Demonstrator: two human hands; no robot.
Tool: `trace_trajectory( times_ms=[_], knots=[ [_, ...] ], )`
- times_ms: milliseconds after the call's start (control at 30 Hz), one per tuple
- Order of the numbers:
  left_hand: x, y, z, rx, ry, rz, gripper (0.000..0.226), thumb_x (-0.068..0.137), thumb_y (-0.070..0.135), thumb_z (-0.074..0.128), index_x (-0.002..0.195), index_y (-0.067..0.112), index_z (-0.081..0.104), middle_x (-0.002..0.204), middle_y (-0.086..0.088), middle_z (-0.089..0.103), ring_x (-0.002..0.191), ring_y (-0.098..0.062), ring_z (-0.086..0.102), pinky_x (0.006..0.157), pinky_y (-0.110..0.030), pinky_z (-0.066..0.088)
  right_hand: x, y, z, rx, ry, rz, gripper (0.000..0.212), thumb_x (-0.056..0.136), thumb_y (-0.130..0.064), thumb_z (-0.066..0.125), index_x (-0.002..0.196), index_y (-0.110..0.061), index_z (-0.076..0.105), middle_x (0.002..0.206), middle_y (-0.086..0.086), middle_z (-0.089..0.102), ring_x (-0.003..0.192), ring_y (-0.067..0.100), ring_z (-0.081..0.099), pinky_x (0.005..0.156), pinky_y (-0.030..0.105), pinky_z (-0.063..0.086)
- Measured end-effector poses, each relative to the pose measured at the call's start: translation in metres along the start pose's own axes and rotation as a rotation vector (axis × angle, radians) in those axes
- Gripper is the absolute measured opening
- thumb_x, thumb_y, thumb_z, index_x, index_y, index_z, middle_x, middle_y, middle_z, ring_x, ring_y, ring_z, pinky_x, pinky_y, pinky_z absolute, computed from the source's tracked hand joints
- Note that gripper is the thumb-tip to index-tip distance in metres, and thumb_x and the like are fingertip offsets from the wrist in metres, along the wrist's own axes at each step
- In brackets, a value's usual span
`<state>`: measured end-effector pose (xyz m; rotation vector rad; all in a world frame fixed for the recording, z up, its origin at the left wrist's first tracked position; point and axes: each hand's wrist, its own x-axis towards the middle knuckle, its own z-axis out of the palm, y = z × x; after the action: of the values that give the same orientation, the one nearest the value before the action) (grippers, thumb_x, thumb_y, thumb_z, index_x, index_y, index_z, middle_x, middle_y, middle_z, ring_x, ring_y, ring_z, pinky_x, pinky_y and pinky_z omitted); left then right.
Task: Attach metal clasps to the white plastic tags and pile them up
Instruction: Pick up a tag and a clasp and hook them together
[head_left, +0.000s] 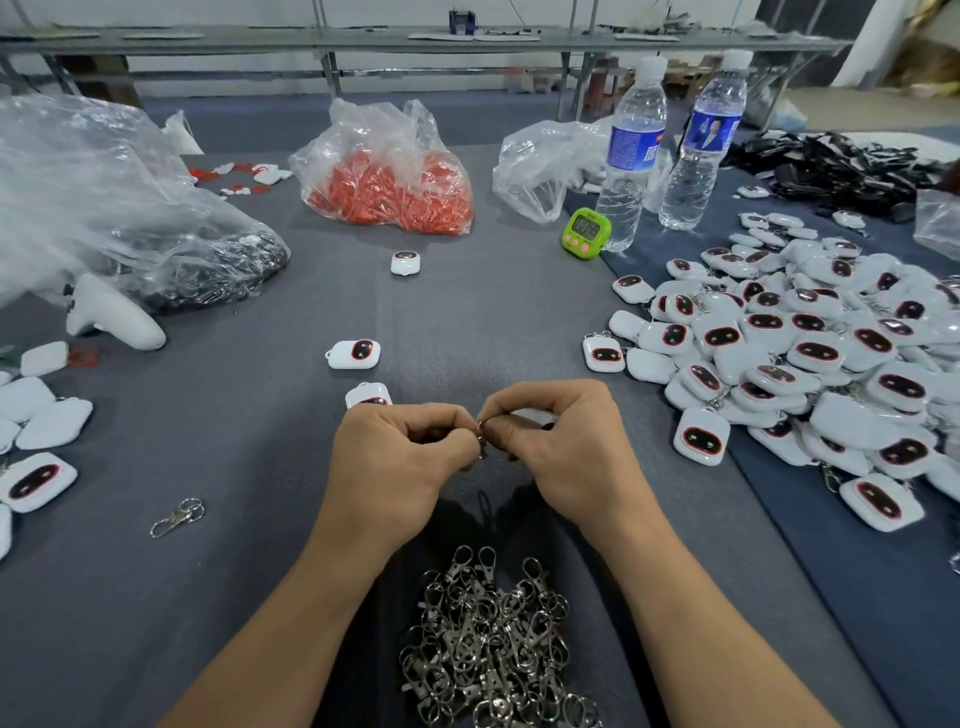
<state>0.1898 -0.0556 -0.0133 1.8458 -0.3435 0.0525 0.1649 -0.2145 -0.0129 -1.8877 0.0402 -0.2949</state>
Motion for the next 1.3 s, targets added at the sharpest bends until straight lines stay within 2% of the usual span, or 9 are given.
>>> trace_trajectory(
  times_ms=[67, 200, 367, 533, 667, 767, 867, 1167, 1300],
  knots=[
    [0.002, 0.0, 0.0, -0.056, -0.003, -0.02, 0.013, 0.068, 0.016, 0.068, 0.066, 0.023, 0.078, 0.059, -0.008, 0.068, 0.054, -0.029, 0.06, 0.056, -0.037, 0.051, 0.0, -0.001, 0.0, 0.023, -0.001, -0.011, 0.018, 0.084, -0.007, 0.077, 0.076, -0.023, 0.08, 0.071, -0.007, 0.074, 0.068, 0.004, 0.066, 0.073, 0.029, 0.052],
    [0.002, 0.0, 0.0, -0.094, 0.029, -0.044, 0.014, 0.07, 0.017, 0.069, 0.065, 0.027, 0.078, 0.059, 0.001, 0.069, 0.055, -0.006, 0.061, 0.057, -0.018, 0.049, -0.001, -0.002, 0.003, 0.118, 0.017, 0.046, 0.013, 0.081, -0.013, 0.076, 0.08, -0.025, 0.08, 0.069, 0.0, 0.073, 0.06, 0.01, 0.063, 0.06, 0.027, 0.049],
    [0.0, -0.007, -0.007, 0.514, 0.334, 0.125, 0.005, 0.074, 0.031, 0.07, 0.07, 0.029, 0.071, 0.059, 0.014, 0.062, 0.056, -0.008, 0.056, 0.052, -0.015, 0.038, -0.002, 0.001, 0.004, 0.175, 0.002, 0.228, 0.039, 0.07, -0.015, 0.067, 0.105, -0.032, 0.064, 0.087, 0.003, 0.075, 0.071, 0.016, 0.061, 0.07, 0.041, 0.051],
    [-0.001, -0.013, 0.0, 0.831, 0.112, 0.298, 0.011, 0.071, 0.019, 0.084, 0.069, 0.023, 0.074, 0.065, 0.006, 0.065, 0.066, -0.022, 0.058, 0.058, -0.029, 0.039, 0.001, 0.003, -0.001, 0.168, -0.01, 0.192, 0.042, 0.08, 0.017, 0.052, 0.093, -0.022, 0.058, 0.092, 0.0, 0.076, 0.077, 0.018, 0.064, 0.069, 0.031, 0.049],
    [0.0, -0.012, 0.005, 0.79, 0.004, 0.299, 0.006, 0.076, 0.02, 0.08, 0.073, 0.021, 0.074, 0.067, 0.005, 0.065, 0.069, -0.021, 0.057, 0.059, -0.03, 0.038, 0.003, 0.009, -0.002, -0.062, -0.012, 0.147, 0.038, 0.083, 0.005, 0.062, 0.096, -0.028, 0.076, 0.088, -0.003, 0.076, 0.078, 0.017, 0.067, 0.075, 0.038, 0.055],
    [0.002, -0.012, 0.003, 0.693, -0.049, 0.246, 0.001, 0.08, 0.022, 0.076, 0.079, 0.022, 0.076, 0.072, 0.005, 0.067, 0.073, -0.02, 0.058, 0.065, -0.037, 0.045, 0.003, 0.01, 0.001, -0.056, 0.061, 0.163, 0.033, 0.084, -0.011, 0.072, 0.104, -0.037, 0.065, 0.083, -0.004, 0.074, 0.067, 0.014, 0.064, 0.066, 0.029, 0.053],
    [0.003, -0.012, 0.001, 0.643, -0.066, 0.226, 0.004, 0.082, 0.021, 0.075, 0.083, 0.023, 0.078, 0.074, 0.005, 0.069, 0.075, -0.019, 0.059, 0.07, -0.04, 0.048, 0.003, 0.01, 0.0, -0.06, 0.071, 0.159, 0.032, 0.082, -0.008, 0.069, 0.093, -0.035, 0.058, 0.07, -0.006, 0.072, 0.052, 0.01, 0.061, 0.052, 0.02, 0.045],
    [0.002, -0.012, 0.0, 0.626, -0.082, 0.212, 0.004, 0.084, 0.023, 0.073, 0.084, 0.024, 0.078, 0.074, 0.005, 0.069, 0.074, -0.019, 0.059, 0.07, -0.04, 0.047, 0.003, 0.008, -0.001, -0.097, 0.032, 0.118, 0.028, 0.086, -0.008, 0.067, 0.088, -0.035, 0.067, 0.067, -0.006, 0.073, 0.051, 0.004, 0.052, 0.061, 0.027, 0.046],
    [0.0, -0.011, 0.0, 0.633, -0.063, 0.198, 0.005, 0.086, 0.026, 0.072, 0.083, 0.026, 0.075, 0.069, 0.006, 0.067, 0.067, -0.017, 0.058, 0.064, -0.035, 0.046, 0.002, 0.007, -0.002, -0.153, 0.031, 0.105, 0.026, 0.084, -0.008, 0.069, 0.087, -0.034, 0.069, 0.067, -0.01, 0.073, 0.055, 0.004, 0.055, 0.057, 0.017, 0.044]
  ],
)
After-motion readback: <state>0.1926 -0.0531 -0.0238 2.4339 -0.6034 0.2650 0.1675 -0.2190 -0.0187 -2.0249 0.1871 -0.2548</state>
